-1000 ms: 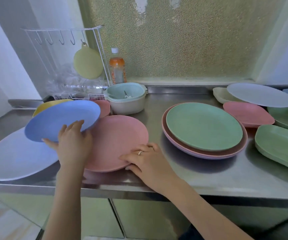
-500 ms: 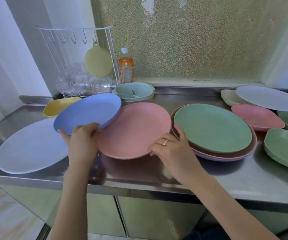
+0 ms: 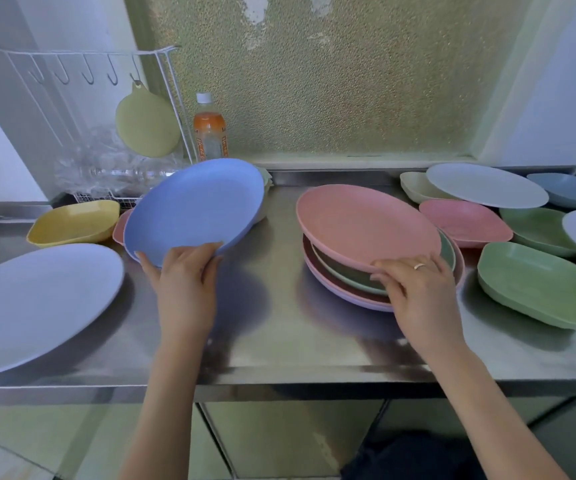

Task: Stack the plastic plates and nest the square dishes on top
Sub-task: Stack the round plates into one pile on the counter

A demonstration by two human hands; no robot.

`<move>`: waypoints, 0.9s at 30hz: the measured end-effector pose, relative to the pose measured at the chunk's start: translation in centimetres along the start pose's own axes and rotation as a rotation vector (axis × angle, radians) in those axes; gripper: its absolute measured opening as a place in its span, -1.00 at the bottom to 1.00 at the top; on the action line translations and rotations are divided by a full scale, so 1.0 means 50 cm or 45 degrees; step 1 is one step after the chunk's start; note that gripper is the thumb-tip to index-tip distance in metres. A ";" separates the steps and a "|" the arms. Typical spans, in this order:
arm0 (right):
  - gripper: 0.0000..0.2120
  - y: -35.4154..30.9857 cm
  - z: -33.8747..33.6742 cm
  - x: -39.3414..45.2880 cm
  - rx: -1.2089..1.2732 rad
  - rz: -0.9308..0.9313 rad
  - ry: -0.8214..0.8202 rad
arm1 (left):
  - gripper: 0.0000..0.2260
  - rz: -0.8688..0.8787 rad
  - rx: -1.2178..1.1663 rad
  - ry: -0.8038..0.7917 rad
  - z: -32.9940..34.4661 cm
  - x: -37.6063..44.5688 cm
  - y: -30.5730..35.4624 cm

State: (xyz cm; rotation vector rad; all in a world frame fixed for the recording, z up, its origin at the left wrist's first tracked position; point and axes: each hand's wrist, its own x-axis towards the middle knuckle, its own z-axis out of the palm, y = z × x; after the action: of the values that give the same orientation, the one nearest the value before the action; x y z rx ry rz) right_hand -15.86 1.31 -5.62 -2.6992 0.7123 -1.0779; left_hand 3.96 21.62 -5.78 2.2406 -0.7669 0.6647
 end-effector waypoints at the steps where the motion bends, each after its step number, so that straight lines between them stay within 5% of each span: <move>1: -0.83 0.008 -0.002 -0.002 -0.007 0.005 -0.002 | -0.84 0.007 -0.003 0.000 0.008 -0.003 0.004; 27: -0.84 0.028 -0.021 -0.007 -0.060 0.096 -0.362 | -0.80 0.025 -0.049 0.069 0.063 -0.021 0.015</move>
State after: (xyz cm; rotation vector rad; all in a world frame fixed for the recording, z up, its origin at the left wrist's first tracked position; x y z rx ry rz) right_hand -17.32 0.28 -5.48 -2.7592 0.7875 -0.6484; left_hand 3.47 19.24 -8.16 2.1745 -0.7692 0.7108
